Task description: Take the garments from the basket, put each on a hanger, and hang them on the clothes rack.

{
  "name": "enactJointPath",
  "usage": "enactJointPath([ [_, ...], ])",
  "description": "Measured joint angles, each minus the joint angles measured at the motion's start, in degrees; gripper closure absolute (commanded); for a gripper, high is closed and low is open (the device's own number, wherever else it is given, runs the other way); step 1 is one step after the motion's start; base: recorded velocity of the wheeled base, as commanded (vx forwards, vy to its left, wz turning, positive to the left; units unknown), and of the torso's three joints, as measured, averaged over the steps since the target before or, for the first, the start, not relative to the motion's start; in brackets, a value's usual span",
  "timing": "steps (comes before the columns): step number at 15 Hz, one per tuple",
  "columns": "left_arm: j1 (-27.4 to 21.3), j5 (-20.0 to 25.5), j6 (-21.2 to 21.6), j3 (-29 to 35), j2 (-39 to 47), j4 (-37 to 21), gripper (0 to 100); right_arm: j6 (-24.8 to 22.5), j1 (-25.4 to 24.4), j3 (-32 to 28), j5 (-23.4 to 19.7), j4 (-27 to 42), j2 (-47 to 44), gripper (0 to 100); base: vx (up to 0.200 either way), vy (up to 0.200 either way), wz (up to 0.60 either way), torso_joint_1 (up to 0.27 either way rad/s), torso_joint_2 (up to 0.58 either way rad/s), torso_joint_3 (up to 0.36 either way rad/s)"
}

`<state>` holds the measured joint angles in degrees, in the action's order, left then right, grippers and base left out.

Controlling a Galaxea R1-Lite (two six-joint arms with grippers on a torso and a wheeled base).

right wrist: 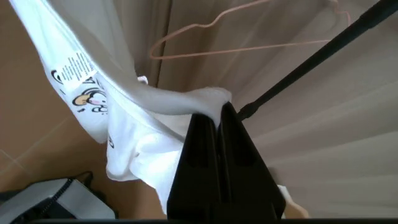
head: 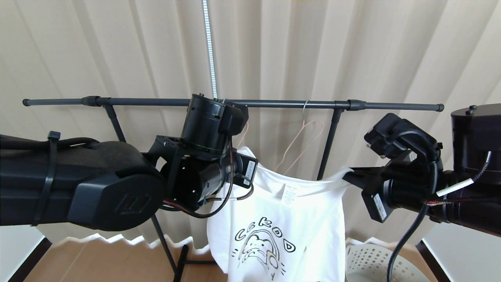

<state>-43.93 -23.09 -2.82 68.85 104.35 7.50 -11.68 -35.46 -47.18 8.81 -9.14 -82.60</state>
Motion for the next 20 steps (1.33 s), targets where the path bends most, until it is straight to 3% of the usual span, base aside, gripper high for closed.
enactJointPath([
  [2,0.3,0.9,0.0,-0.2,-0.4,0.0,100,1.9,0.1,-0.9,0.7,0.2,0.0,100,0.0,0.0,0.0,0.0,0.0,0.0],
  [5,2.0,7.4,0.1,1.1,-0.5,0.1,100,2.1,-0.6,0.1,1.6,3.8,1.8,100,0.0,0.0,0.0,0.0,0.0,0.0],
  [9,4.6,15.8,2.0,7.2,1.0,0.0,100,4.9,-6.1,-1.0,1.7,14.8,5.4,100,0.0,0.0,0.0,0.0,0.0,0.0],
  [14,6.0,25.2,2.9,19.9,6.9,0.0,100,20.3,-22.0,-6.6,1.7,20.7,4.4,100,0.0,0.0,0.0,0.0,0.0,0.0],
  [17,6.2,28.4,3.0,22.3,9.0,0.0,100,31.6,-27.3,-12.2,2.6,20.6,-0.2,100,0.0,0.0,0.0,0.0,0.0,0.0],
  [20,6.1,30.8,2.9,22.8,9.6,0.1,100,35.9,-29.4,-15.7,5.9,18.4,-4.6,100,0.0,0.0,0.0,0.0,0.0,0.0],
])
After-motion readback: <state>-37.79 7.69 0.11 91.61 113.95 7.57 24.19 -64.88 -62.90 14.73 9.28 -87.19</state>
